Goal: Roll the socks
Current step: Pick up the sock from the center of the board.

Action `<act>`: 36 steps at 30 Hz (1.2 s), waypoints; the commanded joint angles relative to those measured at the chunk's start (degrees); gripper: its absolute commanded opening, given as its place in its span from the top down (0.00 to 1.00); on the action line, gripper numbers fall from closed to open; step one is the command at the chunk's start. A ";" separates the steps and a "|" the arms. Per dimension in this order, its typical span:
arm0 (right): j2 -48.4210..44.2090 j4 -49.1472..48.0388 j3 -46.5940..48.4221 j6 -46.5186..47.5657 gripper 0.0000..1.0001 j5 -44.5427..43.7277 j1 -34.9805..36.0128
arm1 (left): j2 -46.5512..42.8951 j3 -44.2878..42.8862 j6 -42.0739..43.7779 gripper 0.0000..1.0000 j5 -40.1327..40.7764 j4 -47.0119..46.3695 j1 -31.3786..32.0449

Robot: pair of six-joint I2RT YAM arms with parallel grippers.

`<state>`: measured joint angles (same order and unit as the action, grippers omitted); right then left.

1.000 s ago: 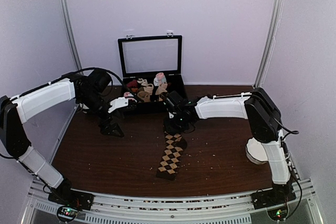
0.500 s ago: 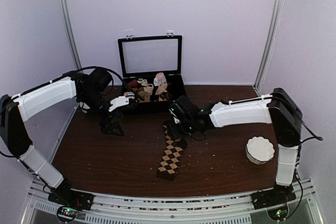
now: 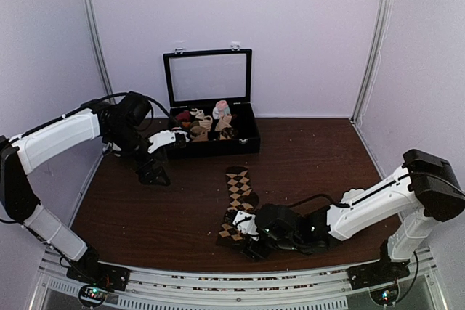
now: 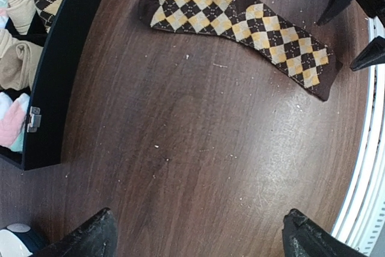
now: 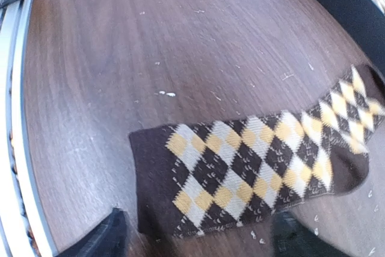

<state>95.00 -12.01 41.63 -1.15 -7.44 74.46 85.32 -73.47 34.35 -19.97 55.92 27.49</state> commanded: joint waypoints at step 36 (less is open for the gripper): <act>9.58 3.50 3.25 2.07 0.74 5.71 1.08 | -1.89 4.73 0.25 0.02 -7.19 -0.54 0.35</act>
<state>102.02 -11.77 44.75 3.16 -1.50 75.88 86.65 -71.11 34.00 -22.22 58.00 27.49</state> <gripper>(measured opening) 0.305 0.979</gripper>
